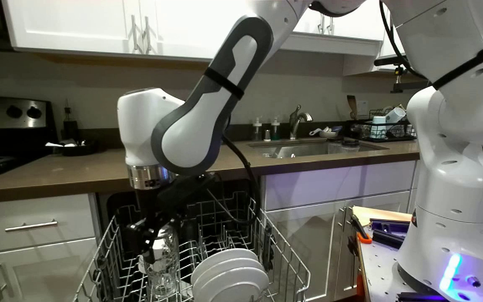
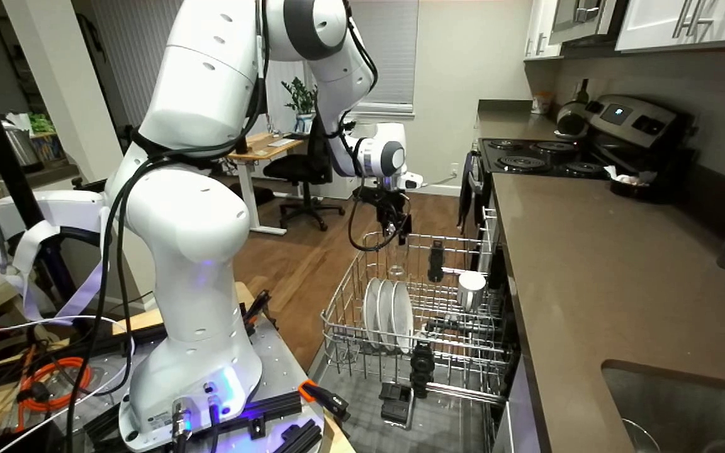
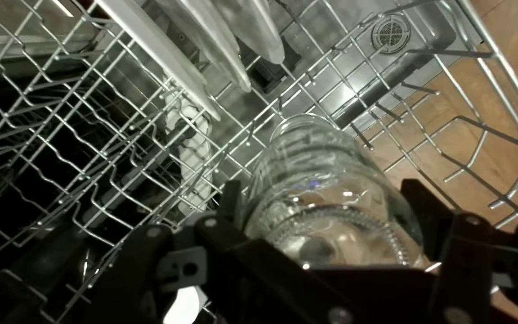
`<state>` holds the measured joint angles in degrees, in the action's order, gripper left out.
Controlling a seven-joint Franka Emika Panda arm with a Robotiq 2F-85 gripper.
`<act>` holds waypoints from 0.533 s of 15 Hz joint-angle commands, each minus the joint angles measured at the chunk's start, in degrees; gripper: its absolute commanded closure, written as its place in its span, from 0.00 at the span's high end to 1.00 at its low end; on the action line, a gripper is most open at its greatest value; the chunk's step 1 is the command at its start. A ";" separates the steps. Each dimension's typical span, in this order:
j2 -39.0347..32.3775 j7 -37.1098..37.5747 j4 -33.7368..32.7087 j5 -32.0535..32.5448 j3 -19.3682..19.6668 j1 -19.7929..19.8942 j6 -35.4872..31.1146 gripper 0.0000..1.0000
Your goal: Move the glass jar to the left side of the dishwasher
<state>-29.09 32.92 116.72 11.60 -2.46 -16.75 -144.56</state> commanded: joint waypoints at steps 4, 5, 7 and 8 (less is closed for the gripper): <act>-4.56 -6.22 -5.51 -4.29 -1.22 -0.29 0.98 0.62; -5.04 -6.90 -6.04 -4.78 -1.40 -0.27 1.07 0.62; -5.87 -7.69 -6.89 -5.35 -1.48 -0.41 1.21 0.62; -6.23 -7.99 -7.25 -5.55 -1.54 -0.48 1.22 0.62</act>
<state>-34.40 28.04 111.53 8.27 -3.91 -16.85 -144.49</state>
